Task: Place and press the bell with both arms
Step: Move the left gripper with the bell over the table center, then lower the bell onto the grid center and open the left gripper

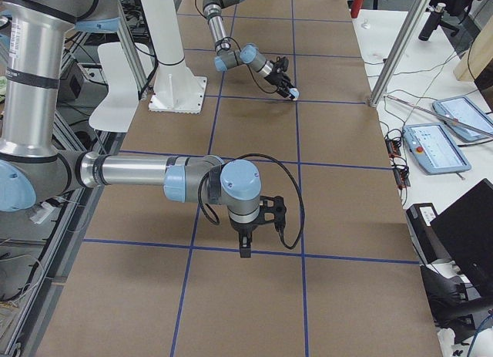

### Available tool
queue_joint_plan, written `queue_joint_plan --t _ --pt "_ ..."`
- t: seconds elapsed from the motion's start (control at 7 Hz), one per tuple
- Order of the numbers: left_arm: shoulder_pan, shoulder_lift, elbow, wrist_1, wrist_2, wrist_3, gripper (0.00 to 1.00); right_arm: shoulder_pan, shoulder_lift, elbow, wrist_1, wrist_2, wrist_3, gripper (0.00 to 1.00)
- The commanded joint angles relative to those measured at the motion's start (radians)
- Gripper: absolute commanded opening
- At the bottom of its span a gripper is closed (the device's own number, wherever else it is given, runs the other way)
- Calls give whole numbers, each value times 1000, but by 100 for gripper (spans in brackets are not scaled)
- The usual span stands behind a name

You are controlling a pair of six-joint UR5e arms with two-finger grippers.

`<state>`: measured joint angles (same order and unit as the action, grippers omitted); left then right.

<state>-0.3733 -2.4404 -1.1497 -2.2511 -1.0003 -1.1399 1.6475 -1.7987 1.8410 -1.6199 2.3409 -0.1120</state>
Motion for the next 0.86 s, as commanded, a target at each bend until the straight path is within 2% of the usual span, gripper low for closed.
queue_joint_plan --t 0.0,0.14,0.29,0.71 --pt "4 -2 5 1 -1 0 3 0 -1 0 0 0 0 100" --pt "4 -6 2 -1 -3 -6 70 0 -1 0 0 -2 0 100" --pt "5 -8 4 -1 -1 -6 100 0 1 0 0 -2 0 100" --pt "5 -12 -16 -2 -3 -11 100 0 2 1 2 -2 2 100"
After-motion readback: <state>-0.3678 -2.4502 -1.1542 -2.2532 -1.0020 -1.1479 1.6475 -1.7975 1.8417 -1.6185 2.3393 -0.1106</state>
